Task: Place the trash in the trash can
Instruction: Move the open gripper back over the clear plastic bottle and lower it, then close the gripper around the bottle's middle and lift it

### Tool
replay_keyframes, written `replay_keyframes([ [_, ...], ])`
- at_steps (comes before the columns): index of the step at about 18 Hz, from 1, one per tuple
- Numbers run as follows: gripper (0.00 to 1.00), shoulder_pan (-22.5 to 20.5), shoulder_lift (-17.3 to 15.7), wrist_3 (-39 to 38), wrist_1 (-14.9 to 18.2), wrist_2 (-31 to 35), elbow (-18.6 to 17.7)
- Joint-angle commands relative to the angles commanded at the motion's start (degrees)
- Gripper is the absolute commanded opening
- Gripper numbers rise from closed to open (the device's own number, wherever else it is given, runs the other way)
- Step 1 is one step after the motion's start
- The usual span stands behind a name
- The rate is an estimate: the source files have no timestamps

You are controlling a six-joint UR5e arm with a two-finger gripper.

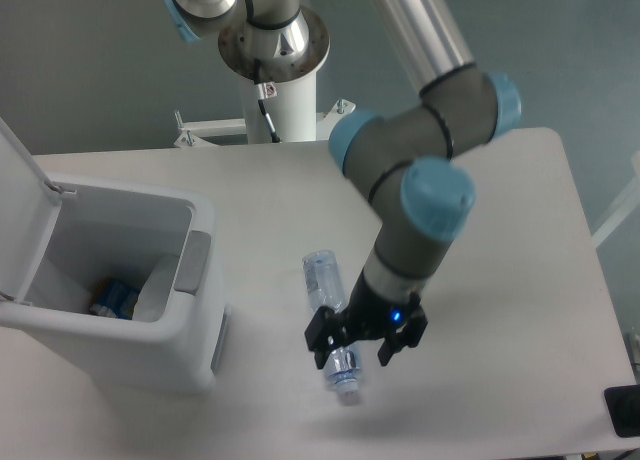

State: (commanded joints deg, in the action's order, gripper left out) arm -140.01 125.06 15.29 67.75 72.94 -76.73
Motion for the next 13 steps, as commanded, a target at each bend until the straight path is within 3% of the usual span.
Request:
replay_keyframes([
  [4, 1.0, 2.1, 1.3, 0.1, 1.5, 5.8, 0.0],
  [13, 1.0, 3.6, 3.6, -1.1, 0.8, 12.3, 0.1],
])
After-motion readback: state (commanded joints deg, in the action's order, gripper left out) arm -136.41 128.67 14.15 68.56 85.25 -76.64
